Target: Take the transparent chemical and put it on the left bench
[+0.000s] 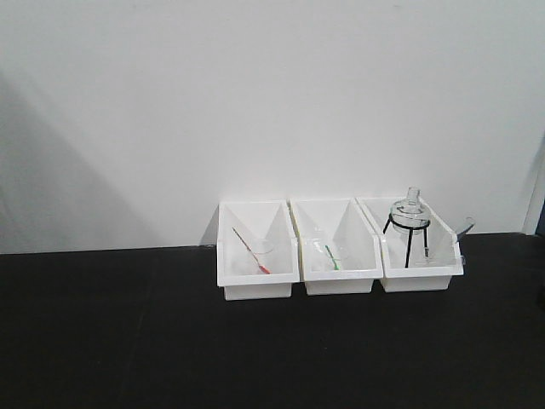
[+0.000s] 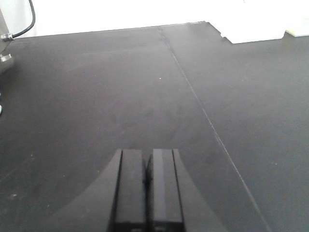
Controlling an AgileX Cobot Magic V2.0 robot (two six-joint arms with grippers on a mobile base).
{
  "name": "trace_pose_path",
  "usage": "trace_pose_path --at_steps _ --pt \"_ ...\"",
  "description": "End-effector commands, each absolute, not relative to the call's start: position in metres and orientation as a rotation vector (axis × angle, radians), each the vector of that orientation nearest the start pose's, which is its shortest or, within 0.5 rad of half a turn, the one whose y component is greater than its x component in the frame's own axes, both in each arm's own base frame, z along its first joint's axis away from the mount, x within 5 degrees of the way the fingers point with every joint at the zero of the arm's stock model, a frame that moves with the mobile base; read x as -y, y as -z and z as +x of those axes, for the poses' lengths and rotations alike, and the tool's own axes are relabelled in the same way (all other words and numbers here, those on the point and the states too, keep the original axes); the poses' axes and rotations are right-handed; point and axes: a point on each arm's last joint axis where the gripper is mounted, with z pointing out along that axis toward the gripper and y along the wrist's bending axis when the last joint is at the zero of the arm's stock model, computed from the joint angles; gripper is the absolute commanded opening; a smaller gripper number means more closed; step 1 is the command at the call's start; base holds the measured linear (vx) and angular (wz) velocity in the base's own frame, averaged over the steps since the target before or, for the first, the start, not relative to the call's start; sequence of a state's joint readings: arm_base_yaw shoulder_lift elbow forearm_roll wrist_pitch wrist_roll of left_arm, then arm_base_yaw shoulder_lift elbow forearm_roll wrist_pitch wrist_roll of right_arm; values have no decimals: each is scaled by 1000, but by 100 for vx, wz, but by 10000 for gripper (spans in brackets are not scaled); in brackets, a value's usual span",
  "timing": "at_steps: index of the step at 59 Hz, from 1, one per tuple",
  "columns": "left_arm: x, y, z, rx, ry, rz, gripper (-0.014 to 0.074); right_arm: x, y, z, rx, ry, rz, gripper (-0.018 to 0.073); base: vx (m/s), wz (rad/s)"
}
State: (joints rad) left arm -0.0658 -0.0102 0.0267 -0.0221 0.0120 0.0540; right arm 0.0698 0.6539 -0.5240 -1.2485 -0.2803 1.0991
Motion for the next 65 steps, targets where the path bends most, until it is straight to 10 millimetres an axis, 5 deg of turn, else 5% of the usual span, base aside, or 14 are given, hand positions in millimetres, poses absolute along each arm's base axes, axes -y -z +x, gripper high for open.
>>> trace_pose_path --at_steps 1,11,22,44,65 --pt "4 -206 55 -1429 35 64 -3 -35 -354 135 -1433 -167 -370 -8 0 0" --pt "4 -206 55 -1429 35 64 -3 -32 -352 137 -1456 -159 -330 -7 0 0" --pt "4 -206 55 -1429 35 64 -3 -10 -338 148 -1622 -146 51 -6 0 0" --pt "4 -206 55 -1429 35 64 -3 -4 -326 130 -1717 63 -107 -6 0 0" --pt "4 -206 55 -1429 35 64 -3 -5 -215 68 -1636 -147 47 -6 0 0"
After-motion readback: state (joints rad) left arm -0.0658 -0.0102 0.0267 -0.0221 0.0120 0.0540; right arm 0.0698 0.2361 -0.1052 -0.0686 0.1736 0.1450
